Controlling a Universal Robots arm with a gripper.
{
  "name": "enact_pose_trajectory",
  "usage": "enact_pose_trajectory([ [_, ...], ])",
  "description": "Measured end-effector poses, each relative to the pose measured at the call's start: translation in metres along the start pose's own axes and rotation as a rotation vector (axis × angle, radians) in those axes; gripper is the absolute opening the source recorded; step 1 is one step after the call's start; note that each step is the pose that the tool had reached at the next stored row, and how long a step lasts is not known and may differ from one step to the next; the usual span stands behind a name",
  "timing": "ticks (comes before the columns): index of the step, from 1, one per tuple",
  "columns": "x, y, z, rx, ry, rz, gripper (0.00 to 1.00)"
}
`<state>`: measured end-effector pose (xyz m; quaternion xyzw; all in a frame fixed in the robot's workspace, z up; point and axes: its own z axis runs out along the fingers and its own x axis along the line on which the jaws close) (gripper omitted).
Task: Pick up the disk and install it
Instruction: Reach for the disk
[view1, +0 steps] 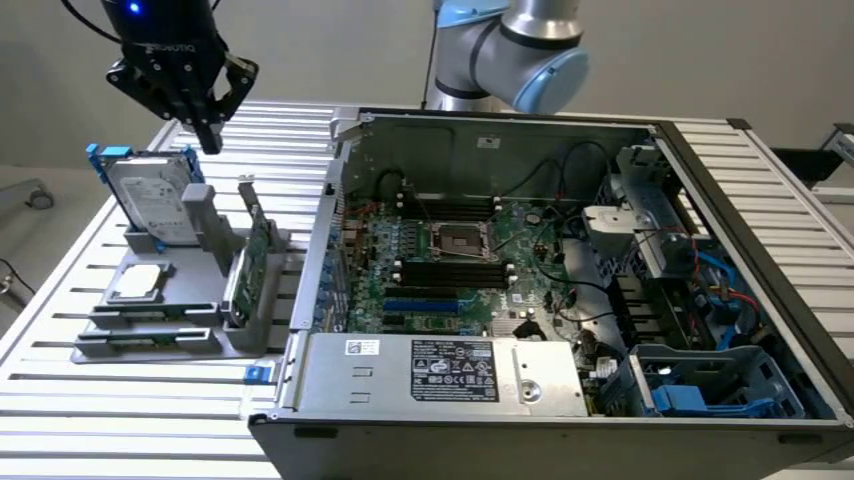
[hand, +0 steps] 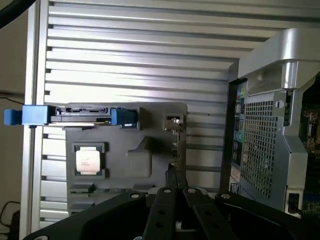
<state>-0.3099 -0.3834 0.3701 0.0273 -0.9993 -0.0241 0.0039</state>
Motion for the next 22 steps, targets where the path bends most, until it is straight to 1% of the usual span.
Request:
enact_pose_trajectory([
  [15, 0.067, 0.0222, 0.0070, 0.0000, 0.0000, 0.000, 0.11],
  [22, 0.098, 0.0345, 0.0094, 0.0000, 0.0001, 0.000, 0.11],
])
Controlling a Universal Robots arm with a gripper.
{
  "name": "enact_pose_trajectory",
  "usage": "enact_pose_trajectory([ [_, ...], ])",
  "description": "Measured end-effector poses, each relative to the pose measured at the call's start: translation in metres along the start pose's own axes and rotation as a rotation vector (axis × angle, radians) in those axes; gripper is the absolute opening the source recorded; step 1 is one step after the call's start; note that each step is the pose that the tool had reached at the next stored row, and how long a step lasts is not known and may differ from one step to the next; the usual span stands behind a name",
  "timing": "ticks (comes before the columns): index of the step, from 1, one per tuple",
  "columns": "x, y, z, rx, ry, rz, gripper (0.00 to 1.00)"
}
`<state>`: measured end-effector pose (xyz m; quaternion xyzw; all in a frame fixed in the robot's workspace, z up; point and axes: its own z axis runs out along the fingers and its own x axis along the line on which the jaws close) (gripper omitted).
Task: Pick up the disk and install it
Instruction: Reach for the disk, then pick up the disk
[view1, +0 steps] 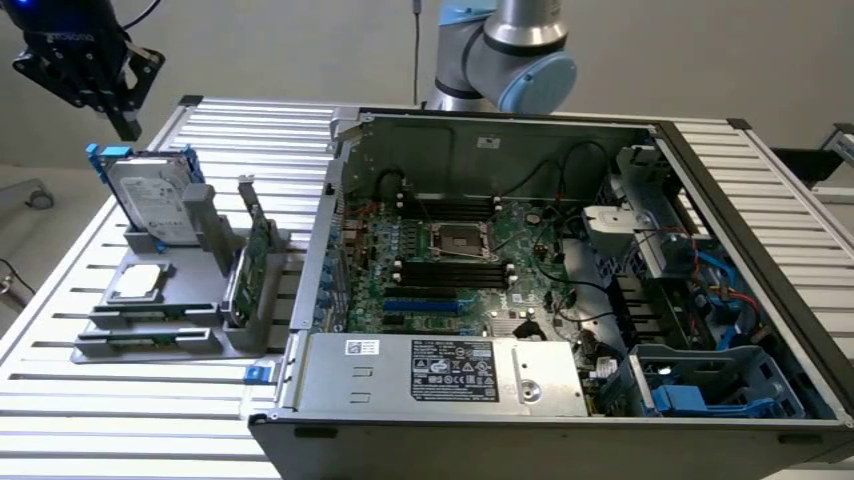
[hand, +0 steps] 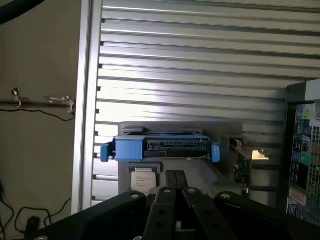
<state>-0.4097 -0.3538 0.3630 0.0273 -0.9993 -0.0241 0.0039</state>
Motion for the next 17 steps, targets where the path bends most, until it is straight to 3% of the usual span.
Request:
enact_pose_trajectory([
  [7, 0.025, 0.0187, 0.0017, 0.0001, 0.0001, 0.000, 0.11],
  [17, 0.025, 0.0198, 0.0018, 0.0003, 0.0000, 0.000, 0.11],
])
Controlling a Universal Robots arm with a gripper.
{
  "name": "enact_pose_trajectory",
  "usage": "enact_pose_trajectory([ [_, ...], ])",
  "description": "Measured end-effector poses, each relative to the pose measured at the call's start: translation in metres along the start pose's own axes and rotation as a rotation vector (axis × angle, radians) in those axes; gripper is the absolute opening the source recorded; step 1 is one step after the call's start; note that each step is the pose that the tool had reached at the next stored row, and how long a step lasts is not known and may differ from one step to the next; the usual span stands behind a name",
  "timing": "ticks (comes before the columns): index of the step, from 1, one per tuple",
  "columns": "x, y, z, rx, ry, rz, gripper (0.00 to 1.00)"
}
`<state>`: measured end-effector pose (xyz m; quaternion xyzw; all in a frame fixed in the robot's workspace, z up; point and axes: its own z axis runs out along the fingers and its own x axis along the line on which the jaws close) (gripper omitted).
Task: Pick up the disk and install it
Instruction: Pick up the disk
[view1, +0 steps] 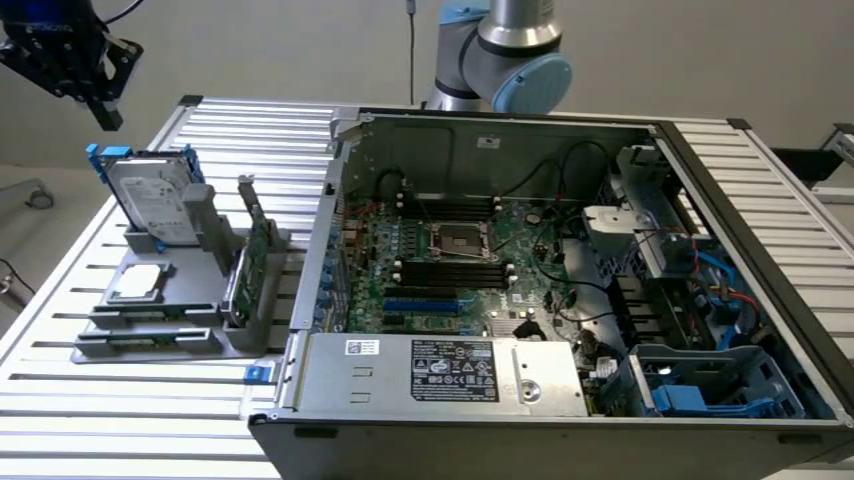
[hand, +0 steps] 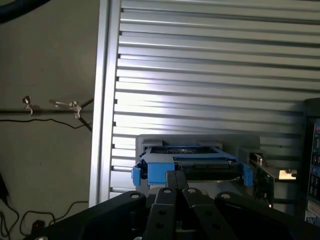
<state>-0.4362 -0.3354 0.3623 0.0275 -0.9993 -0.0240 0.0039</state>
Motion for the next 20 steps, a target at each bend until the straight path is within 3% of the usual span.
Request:
enact_pose_trajectory([
  [10, 0.0000, 0.0004, 0.0000, 0.0000, 0.0000, 0.000, 0.11],
  [13, 0.0084, 0.0009, 0.0006, 0.0007, 0.0000, -0.001, 0.11],
  [20, 0.0096, 0.0008, 0.0028, 0.0024, 0.0105, -0.098, 0.11],
])
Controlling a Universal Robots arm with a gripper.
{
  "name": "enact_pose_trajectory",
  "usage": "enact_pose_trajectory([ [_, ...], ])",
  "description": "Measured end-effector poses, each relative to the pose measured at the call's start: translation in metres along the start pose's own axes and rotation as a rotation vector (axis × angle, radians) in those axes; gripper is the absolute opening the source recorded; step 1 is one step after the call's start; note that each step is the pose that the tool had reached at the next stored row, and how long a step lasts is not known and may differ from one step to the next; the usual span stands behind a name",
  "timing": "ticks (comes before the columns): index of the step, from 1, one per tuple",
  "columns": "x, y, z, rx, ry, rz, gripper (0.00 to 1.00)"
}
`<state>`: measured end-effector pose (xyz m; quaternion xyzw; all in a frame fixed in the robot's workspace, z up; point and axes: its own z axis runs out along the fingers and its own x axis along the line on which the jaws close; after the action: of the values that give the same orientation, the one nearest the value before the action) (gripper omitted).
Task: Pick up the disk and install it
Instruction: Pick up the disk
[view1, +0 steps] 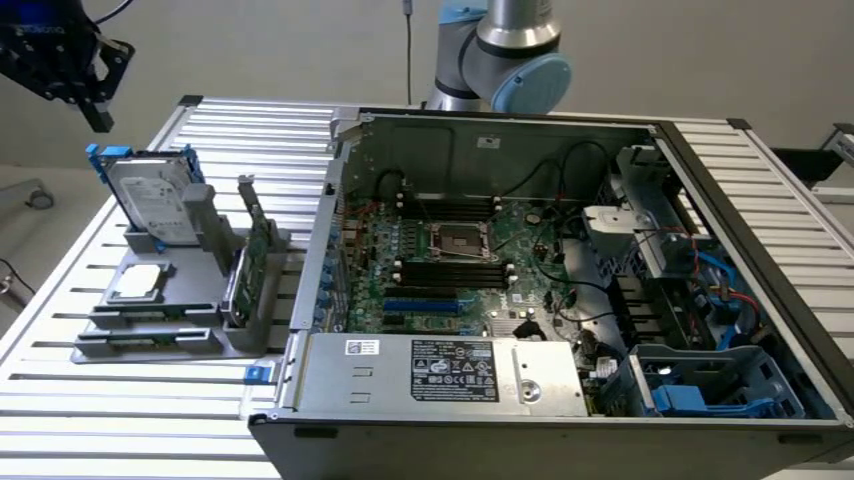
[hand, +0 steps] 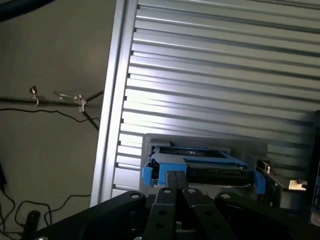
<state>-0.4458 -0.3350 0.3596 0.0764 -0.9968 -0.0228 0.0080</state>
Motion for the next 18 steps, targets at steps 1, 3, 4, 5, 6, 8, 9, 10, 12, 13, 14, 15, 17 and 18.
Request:
enact_pose_trajectory([
  [1, 0.0000, 0.0000, 0.0003, 0.0002, 0.0008, -0.018, 0.11],
  [3, 0.0000, -0.0001, 0.0006, 0.0006, 0.0026, -0.055, 0.11],
  [4, 0.0000, -0.0001, 0.0007, 0.0009, 0.0035, -0.073, 0.11],
  [5, 0.0000, -0.0001, 0.0009, 0.0011, 0.0042, -0.091, 0.11],
  [6, 0.0000, -0.0001, 0.0010, 0.0013, 0.0050, -0.109, 0.11],
  [8, 0.0000, -0.0001, 0.0013, 0.0017, 0.0066, -0.145, 0.11],
  [9, 0.0000, -0.0001, 0.0013, 0.0020, 0.0075, -0.163, 0.11],
  [10, 0.0000, -0.0001, 0.0014, 0.0022, 0.0085, -0.182, 0.11],
  [12, 0.0000, -0.0001, 0.0016, 0.0027, 0.0101, -0.219, 0.11],
  [13, 0.0000, -0.0001, 0.0017, 0.0029, 0.0110, -0.237, 0.11],
  [14, 0.0000, -0.0001, 0.0018, 0.0031, 0.0118, -0.255, 0.11],
  [15, 0.0000, -0.0001, 0.0019, 0.0033, 0.0127, -0.273, 0.11],
  [17, 0.0000, -0.0001, 0.0021, 0.0038, 0.0144, -0.309, 0.11],
  [18, 0.0000, -0.0001, 0.0022, 0.0040, 0.0151, -0.327, 0.11],
])
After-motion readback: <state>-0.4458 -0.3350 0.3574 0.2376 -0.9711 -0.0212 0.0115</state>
